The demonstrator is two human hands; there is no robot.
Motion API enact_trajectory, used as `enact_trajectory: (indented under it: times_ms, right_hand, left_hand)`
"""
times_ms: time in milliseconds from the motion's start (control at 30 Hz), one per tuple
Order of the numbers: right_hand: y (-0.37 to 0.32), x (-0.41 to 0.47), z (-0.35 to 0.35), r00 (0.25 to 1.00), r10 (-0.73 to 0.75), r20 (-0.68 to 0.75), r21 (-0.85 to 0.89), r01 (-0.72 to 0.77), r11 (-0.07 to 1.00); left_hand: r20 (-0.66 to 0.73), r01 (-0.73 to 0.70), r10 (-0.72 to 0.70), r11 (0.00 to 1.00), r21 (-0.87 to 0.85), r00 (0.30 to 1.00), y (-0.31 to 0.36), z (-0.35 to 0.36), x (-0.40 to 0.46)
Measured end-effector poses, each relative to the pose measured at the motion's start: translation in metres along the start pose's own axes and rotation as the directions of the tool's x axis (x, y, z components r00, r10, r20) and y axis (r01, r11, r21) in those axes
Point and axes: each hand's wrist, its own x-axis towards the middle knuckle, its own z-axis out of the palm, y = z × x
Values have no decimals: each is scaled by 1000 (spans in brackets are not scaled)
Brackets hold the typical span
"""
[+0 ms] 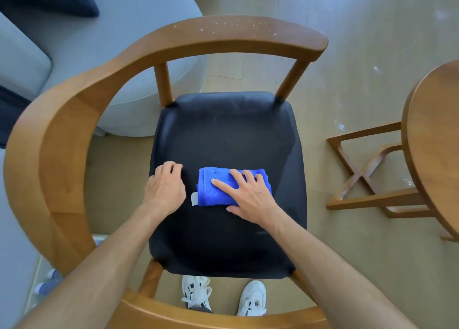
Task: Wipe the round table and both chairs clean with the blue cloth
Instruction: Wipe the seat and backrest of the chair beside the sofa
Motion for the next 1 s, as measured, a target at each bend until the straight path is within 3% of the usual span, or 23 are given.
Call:
enact_trajectory:
  times_ms: [167,433,533,600,667,733,800,833,900,967,1000]
  right_hand:
    - [-20,7,9,974,30,-226,-21,-35,999]
    - [-20,-2,40,959,-26,-283,101,57,993]
    - [-7,-35,61,918,-295,-265,7,308,951]
    - [12,-60,69,852,-484,-199,-47,485,873]
    - [46,-66,63,819,-546,-179,-76,541,837]
    - [98,-50,49,880,-432,-200,-119,415,902]
    - [156,-21,35,943,-80,-323,-6,82,997]
    - [179,-7,30,919,162,-360,106,-132,986]
    - [194,12,35,795,550,-256,434,-413,801]
    - [172,9,44,724,659,-203,623,-424,658]
    - [155,-2,49,744,618,-254,619,-367,695]
  left_hand:
    - [-35,28,-27,999,19,999,-12,6,9]
    - [-129,-38,39,999,8,991,-14,35,43]
    - [-128,-50,50,999,6,991,-11,46,50]
    - [-110,-33,35,999,24,993,-10,53,52]
    - [-120,-26,34,997,69,992,-9,64,52]
    - [-154,-26,44,993,115,987,-8,75,52]
    - [-206,-26,51,992,123,977,-9,83,52]
    - [-230,-30,57,992,119,972,-10,86,53]
    - [-270,-29,59,993,114,961,-10,88,54]
    - [-289,-19,50,994,108,956,-10,89,54]
    - [-297,-14,45,995,103,954,-8,89,53]
